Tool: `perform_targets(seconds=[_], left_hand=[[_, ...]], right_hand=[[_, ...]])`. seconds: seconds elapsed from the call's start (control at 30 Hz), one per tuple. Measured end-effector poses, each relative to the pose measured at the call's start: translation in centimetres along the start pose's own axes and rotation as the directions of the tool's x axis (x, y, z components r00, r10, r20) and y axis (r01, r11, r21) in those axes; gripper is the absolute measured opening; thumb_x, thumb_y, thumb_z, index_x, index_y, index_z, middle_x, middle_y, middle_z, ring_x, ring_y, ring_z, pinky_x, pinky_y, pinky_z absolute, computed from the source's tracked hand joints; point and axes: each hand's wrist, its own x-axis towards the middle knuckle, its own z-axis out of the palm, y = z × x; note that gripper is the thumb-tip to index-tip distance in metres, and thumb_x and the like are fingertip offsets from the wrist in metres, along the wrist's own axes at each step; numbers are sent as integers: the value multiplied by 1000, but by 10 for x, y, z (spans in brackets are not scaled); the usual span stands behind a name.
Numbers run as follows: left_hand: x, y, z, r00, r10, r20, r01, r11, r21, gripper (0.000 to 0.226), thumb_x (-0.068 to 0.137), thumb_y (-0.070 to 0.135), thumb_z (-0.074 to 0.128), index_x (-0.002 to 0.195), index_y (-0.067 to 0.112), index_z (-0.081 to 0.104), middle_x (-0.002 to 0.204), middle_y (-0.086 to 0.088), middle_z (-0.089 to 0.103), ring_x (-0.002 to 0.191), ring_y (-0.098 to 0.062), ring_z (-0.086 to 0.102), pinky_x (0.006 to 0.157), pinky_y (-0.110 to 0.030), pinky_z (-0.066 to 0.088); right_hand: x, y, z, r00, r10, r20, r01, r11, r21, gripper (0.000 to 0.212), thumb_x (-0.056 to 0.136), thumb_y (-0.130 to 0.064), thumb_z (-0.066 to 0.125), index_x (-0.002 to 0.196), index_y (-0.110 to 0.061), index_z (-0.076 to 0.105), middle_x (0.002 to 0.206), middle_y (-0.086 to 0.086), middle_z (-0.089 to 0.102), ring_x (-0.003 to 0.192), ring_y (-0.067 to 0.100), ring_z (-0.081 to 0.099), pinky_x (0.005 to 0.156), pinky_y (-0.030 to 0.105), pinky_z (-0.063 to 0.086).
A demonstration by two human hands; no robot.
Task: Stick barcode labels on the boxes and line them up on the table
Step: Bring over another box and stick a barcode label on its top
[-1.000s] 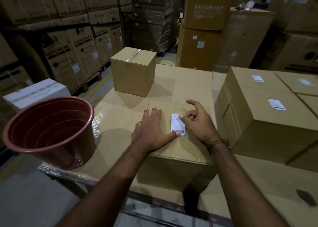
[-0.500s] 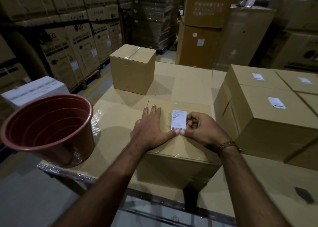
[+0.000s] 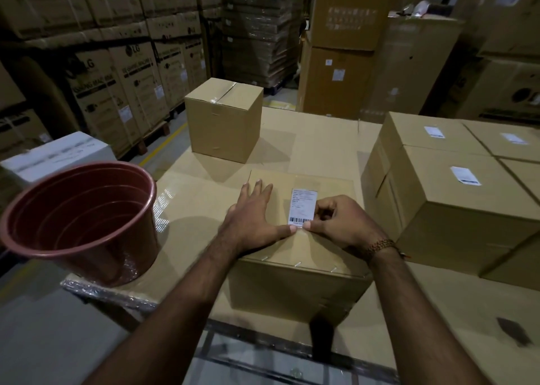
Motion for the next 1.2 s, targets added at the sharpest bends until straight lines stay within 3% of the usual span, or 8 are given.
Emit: perform_targets(seconds=[0.13,0.3,0.7,0.93,1.07,1.2], left_hand=[[0,1,-1,1000,1,6,-1,1000,11,122,77,81,68,169,30,6,177,8,-7,162,-16,-13,127,-59,16],[1,0,0,1000,2,2,-2,1000,9,121,77,81,68,169,32,7,177,9,-7,162,-16,-13,127,-58,16],[0,0,0,1000,13,2,-13,1000,11,116,79,82,66,168,35,9,177,7,-7,162,-18,-13,127,-60,16],[0,-2,0,999,35,-13,-35,999,-5,110,81,79,66,168,37,13,177,5,-4,162,-18,-11,127,-58,17],[-1,-2,-1,999,40,-10,-40,999,-13,108,81,77,67,167,38,14,177,5,-4,162,-18,-12,127,-58,16],[-1,-3,-1,999,46,-7,-46,999,-20,108,79,78,68,167,41,16,177,6,-4,162,-18,-12,127,-58,16]], right_hand=[[-2,1,-2,1000,-8,19,7,999,46,14,86,-27,87,100,-28,85,104,-8,82,105,15,75,100,45,59],[-5,0,0,999,-36,19,34,995,93,17,89,-23,85,105,-26,84,108,1,81,108,24,75,101,47,58],[-13,-3,1,997,-72,23,68,988,140,20,94,-21,79,113,-26,82,110,-5,81,109,16,75,105,40,56],[-15,-4,3,998,-64,-6,64,989,135,9,95,-23,78,103,-24,82,97,2,81,83,10,68,91,45,59],[-15,-4,4,998,-64,-8,64,988,142,8,96,-23,78,102,-22,82,99,-3,82,97,24,75,94,44,58],[-17,-5,3,998,-57,4,56,990,127,10,96,-24,77,105,-24,81,99,-7,82,99,22,75,95,44,59]])
